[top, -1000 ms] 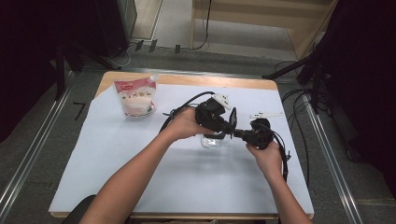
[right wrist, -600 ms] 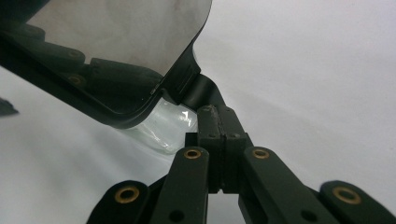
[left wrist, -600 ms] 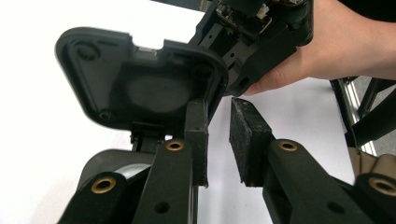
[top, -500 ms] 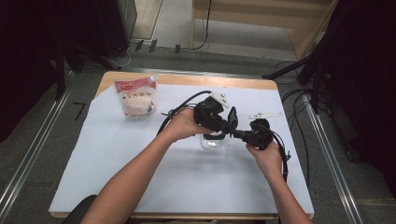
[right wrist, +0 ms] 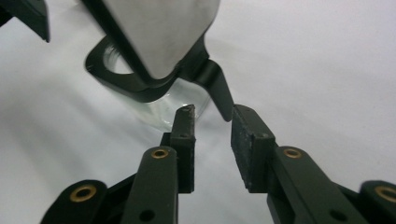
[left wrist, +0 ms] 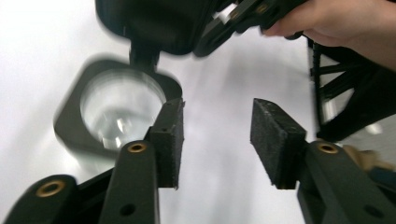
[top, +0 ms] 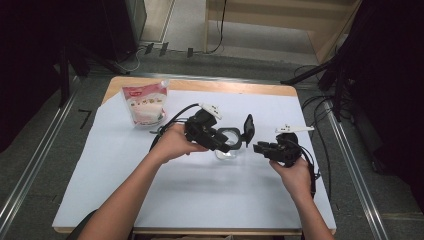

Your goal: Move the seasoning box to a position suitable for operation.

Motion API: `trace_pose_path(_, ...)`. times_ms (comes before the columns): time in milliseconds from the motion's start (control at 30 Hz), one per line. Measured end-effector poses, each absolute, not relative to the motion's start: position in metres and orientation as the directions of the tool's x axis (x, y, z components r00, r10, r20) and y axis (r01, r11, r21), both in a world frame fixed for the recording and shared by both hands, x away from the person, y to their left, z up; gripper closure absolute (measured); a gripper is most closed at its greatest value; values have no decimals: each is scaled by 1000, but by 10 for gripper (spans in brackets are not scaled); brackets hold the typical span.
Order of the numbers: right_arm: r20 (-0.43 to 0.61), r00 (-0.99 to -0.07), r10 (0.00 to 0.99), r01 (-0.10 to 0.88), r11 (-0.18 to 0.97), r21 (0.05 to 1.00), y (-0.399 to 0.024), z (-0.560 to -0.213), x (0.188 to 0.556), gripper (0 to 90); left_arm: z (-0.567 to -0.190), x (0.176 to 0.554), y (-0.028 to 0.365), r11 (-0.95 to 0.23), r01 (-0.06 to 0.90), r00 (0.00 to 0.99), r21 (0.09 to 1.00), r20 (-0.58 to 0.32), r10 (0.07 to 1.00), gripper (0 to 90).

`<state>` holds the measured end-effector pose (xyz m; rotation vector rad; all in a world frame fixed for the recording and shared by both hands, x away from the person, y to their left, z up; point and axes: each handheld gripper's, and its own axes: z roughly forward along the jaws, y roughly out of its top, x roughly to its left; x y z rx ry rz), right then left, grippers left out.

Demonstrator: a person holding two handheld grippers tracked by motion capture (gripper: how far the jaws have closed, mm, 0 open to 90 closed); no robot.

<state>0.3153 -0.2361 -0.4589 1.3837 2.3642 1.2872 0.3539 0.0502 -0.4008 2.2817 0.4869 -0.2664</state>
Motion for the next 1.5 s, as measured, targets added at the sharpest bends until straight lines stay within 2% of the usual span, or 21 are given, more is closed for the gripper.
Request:
trace_pose_path(33, 297, -579, 759, 659, 221, 719, -236, -458, 312, 686, -400, 353, 56, -615, 428, 903, 662, -338, 265, 545)
trace_pose_path(167, 294, -588, 753, 652, 227, 723, -236, -455, 303, 655, -393, 350, 69, -616, 387, 921, 686, -251, 299, 500)
trace_pose_path(367, 273, -605, 748, 646, 260, 717, -233, -460, 294, 622, -391, 348, 85, -601, 358, 926, 715, -189, 327, 449)
trace_pose_path(667, 273, -601, 751, 655, 267, 707, -229, -466, 299, 621, -390, 349, 99, -577, 361, 918, 733, -171, 358, 425)
trace_pose_path(900, 281, -602, 748, 654, 261, 710, -231, -466, 299, 607, -395, 350, 113, -574, 393, 905, 718, -192, 380, 426)
trace_pose_path(1200, 279, -616, 736, 639, 261, 724, -229, -466, 301, 554, -399, 352, 143, -555, 431, 885, 711, -213, 415, 427)
trace_pose_path(1500, 279, -632, 724, 629, 268, 729, -226, -467, 303, 549, -400, 352, 187, -521, 480, 849, 705, -225, 478, 432)
